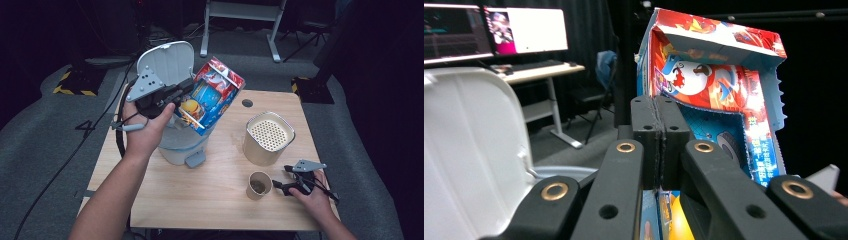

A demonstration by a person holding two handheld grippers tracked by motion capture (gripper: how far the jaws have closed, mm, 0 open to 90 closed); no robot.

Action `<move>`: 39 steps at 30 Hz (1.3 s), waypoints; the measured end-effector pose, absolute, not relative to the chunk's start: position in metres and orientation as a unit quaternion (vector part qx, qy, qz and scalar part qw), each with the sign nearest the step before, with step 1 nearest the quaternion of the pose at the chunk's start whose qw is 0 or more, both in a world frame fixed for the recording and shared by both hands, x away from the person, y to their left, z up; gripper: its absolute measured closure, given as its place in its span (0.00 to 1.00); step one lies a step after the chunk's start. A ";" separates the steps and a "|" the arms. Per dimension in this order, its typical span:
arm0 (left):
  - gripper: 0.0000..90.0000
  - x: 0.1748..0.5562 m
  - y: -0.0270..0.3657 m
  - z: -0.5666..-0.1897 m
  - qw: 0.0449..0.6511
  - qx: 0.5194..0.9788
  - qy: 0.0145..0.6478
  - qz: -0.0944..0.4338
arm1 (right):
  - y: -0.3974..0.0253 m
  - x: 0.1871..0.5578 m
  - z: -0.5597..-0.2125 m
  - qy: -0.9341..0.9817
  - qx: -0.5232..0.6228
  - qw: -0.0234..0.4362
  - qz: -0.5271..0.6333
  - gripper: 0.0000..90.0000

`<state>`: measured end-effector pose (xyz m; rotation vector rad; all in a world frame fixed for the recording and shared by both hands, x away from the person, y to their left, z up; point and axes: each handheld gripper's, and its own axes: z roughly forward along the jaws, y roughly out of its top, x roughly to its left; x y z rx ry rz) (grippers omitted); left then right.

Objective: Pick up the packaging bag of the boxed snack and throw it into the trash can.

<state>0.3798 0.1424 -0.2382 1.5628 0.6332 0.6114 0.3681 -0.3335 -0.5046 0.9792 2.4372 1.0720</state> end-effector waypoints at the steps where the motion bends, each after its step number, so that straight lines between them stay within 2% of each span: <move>1: 0.99 0.382 0.143 -0.236 0.624 0.678 0.278 0.270 | -0.334 0.368 -0.505 0.849 0.341 0.152 0.373 0.18; 17: 0.99 0.415 0.159 -0.222 0.624 0.641 0.311 0.321 | -0.334 0.368 -0.505 0.849 0.341 0.152 0.373 0.18; 30: 0.98 0.434 0.168 -0.226 0.610 0.625 0.343 0.345 | -0.334 0.368 -0.505 0.849 0.341 0.152 0.374 0.18; 39: 0.98 0.440 0.162 -0.231 0.578 0.640 0.345 0.370 | -0.334 0.368 -0.505 0.849 0.341 0.152 0.373 0.18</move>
